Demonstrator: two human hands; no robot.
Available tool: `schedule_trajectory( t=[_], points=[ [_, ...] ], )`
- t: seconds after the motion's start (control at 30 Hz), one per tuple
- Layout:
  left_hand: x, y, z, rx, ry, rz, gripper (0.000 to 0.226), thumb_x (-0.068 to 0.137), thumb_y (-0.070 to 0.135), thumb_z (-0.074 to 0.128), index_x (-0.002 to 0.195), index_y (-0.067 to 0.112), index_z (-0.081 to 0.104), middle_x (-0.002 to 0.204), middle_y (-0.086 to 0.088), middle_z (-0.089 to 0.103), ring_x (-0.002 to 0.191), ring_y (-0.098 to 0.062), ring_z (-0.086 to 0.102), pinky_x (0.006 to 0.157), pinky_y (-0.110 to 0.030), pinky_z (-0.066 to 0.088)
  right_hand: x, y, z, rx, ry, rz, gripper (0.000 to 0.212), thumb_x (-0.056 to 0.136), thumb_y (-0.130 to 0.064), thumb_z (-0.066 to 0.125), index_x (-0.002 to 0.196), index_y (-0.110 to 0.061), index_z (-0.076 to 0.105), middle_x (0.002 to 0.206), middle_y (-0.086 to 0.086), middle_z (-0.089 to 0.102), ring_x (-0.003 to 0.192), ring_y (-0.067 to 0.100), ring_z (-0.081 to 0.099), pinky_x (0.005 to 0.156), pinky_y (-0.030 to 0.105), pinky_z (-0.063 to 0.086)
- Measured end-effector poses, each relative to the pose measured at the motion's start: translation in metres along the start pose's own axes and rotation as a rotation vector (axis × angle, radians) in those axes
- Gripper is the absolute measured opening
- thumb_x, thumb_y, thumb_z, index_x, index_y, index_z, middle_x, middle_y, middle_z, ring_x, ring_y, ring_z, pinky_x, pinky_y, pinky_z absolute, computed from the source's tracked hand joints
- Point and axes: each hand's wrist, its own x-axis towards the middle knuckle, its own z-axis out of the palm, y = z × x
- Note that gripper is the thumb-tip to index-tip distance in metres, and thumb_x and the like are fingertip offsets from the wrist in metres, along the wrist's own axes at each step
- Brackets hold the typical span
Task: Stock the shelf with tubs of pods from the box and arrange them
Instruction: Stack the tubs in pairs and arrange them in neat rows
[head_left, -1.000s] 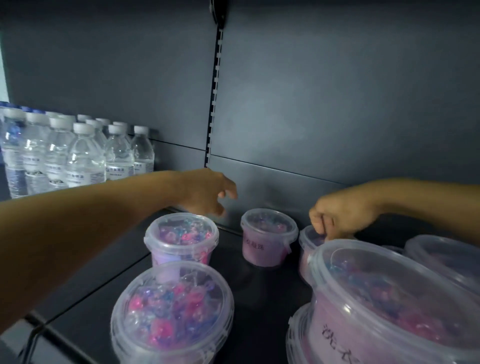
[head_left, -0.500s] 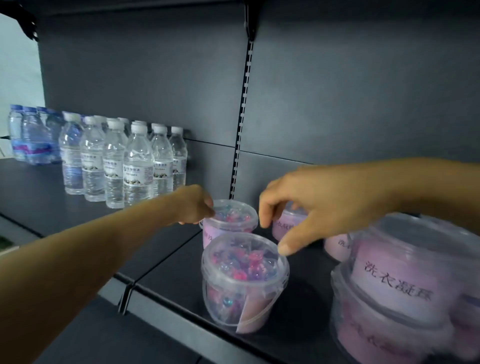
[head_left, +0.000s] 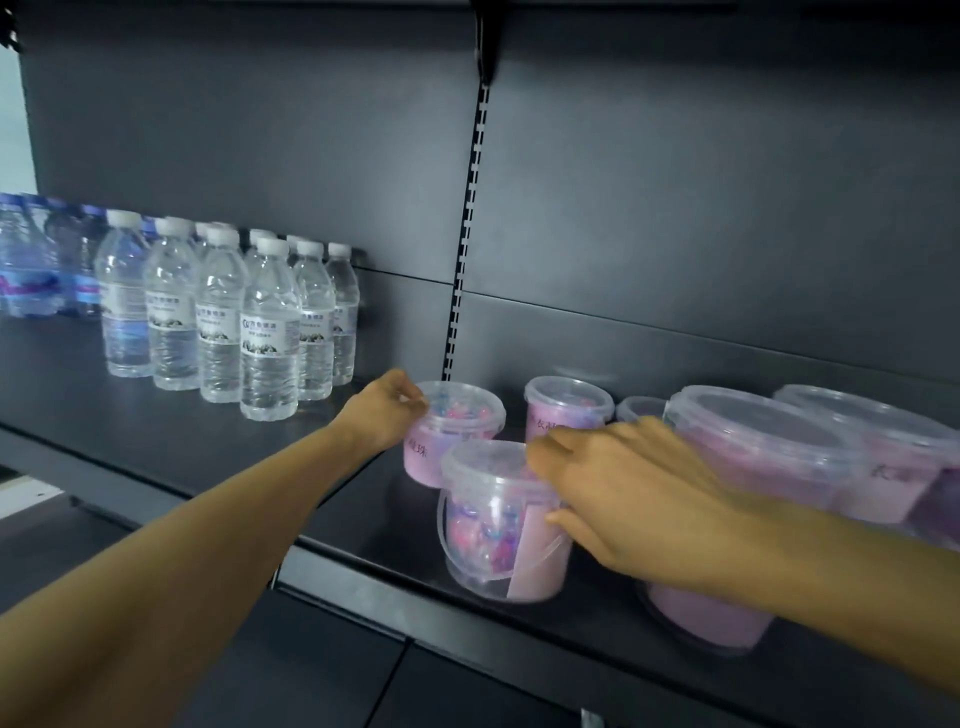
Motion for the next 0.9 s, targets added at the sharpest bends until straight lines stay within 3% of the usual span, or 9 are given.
schedule_trajectory(
  t=[0.07, 0.13, 0.2, 0.27, 0.33, 0.5, 0.6, 0.73, 0.9],
  points=[
    [-0.001, 0.001, 0.001, -0.051, 0.016, -0.01, 0.016, 0.089, 0.018, 0.051, 0.074, 0.023, 0.051, 0.081, -0.004, 0.059, 0.081, -0.024, 0.054, 0.068, -0.035, 0.041, -0.001, 0.006, -0.019, -0.013, 0.031, 0.063, 0.021, 0.089, -0.038, 0.052, 0.097, -0.021, 0.043, 0.101, -0.003, 0.056, 0.089, 0.025, 0.058, 0.054, 0.031, 0.034],
    [-0.005, 0.004, 0.003, -0.086, 0.003, 0.003, 0.018, 0.089, 0.015, 0.051, 0.072, 0.023, 0.053, 0.079, -0.003, 0.057, 0.079, -0.022, 0.051, 0.071, -0.043, 0.047, -0.002, 0.016, -0.035, 0.005, 0.064, 0.139, 0.021, 0.091, -0.041, 0.047, 0.092, -0.024, 0.034, 0.1, -0.006, 0.049, 0.099, 0.025, 0.055, 0.062, 0.032, 0.031],
    [-0.012, 0.008, 0.005, -0.1, -0.021, 0.02, 0.019, 0.089, 0.014, 0.053, 0.072, 0.023, 0.054, 0.088, -0.007, 0.061, 0.078, -0.021, 0.051, 0.064, -0.035, 0.045, 0.0, 0.029, -0.054, 0.026, 0.114, 0.204, 0.026, 0.088, -0.041, 0.052, 0.087, -0.024, 0.033, 0.092, -0.007, 0.044, 0.095, 0.026, 0.054, 0.066, 0.031, 0.033],
    [-0.023, 0.011, 0.01, -0.087, -0.041, 0.038, 0.018, 0.087, 0.014, 0.056, 0.074, 0.025, 0.054, 0.092, -0.007, 0.063, 0.079, -0.02, 0.054, 0.062, -0.028, 0.041, 0.008, 0.042, -0.067, 0.05, 0.181, 0.264, 0.025, 0.083, -0.035, 0.059, 0.084, -0.02, 0.039, 0.091, -0.003, 0.052, 0.089, 0.029, 0.054, 0.065, 0.031, 0.037],
    [-0.036, 0.014, 0.014, -0.081, -0.046, 0.059, 0.015, 0.085, 0.016, 0.059, 0.075, 0.027, 0.053, 0.088, -0.008, 0.064, 0.075, -0.021, 0.055, 0.069, -0.028, 0.043, 0.02, 0.053, -0.073, 0.058, 0.227, 0.303, 0.021, 0.077, -0.027, 0.063, 0.081, -0.017, 0.045, 0.088, 0.004, 0.058, 0.083, 0.032, 0.054, 0.062, 0.032, 0.04],
    [-0.075, 0.027, 0.026, -0.122, -0.111, 0.116, 0.014, 0.083, 0.015, 0.055, 0.079, 0.027, 0.058, 0.073, -0.002, 0.061, 0.063, -0.017, 0.051, 0.064, -0.026, 0.039, 0.059, 0.059, -0.062, 0.084, 0.21, 0.347, 0.02, 0.071, -0.023, 0.068, 0.081, -0.014, 0.053, 0.089, 0.01, 0.057, 0.087, 0.035, 0.056, 0.063, 0.03, 0.036],
    [-0.089, 0.028, 0.028, -0.178, -0.165, 0.107, 0.025, 0.079, 0.006, 0.054, 0.094, 0.025, 0.06, 0.077, -0.003, 0.061, 0.07, -0.019, 0.053, 0.066, -0.028, 0.042, 0.078, 0.043, -0.054, 0.112, 0.153, 0.361, 0.024, 0.069, -0.02, 0.072, 0.076, -0.014, 0.05, 0.078, 0.006, 0.048, 0.078, 0.032, 0.052, 0.062, 0.029, 0.035],
    [-0.099, 0.025, 0.023, -0.186, -0.171, 0.037, 0.041, 0.085, 0.013, 0.064, 0.122, 0.023, 0.051, 0.109, -0.004, 0.058, 0.094, -0.018, 0.057, 0.081, -0.028, 0.044, 0.091, 0.021, -0.039, 0.111, 0.078, 0.289, 0.043, 0.071, -0.016, 0.072, 0.059, -0.016, 0.031, 0.064, 0.001, 0.03, 0.069, 0.03, 0.042, 0.061, 0.029, 0.033],
    [-0.105, 0.026, 0.022, -0.205, -0.18, 0.047, 0.047, 0.084, 0.014, 0.068, 0.125, 0.022, 0.046, 0.119, -0.001, 0.056, 0.113, -0.018, 0.056, 0.092, -0.03, 0.045, 0.086, 0.027, -0.034, 0.246, 0.091, 0.274, 0.046, 0.076, -0.033, 0.071, 0.058, -0.013, 0.035, 0.062, 0.004, 0.036, 0.07, 0.033, 0.047, 0.062, 0.03, 0.037]
  ],
)
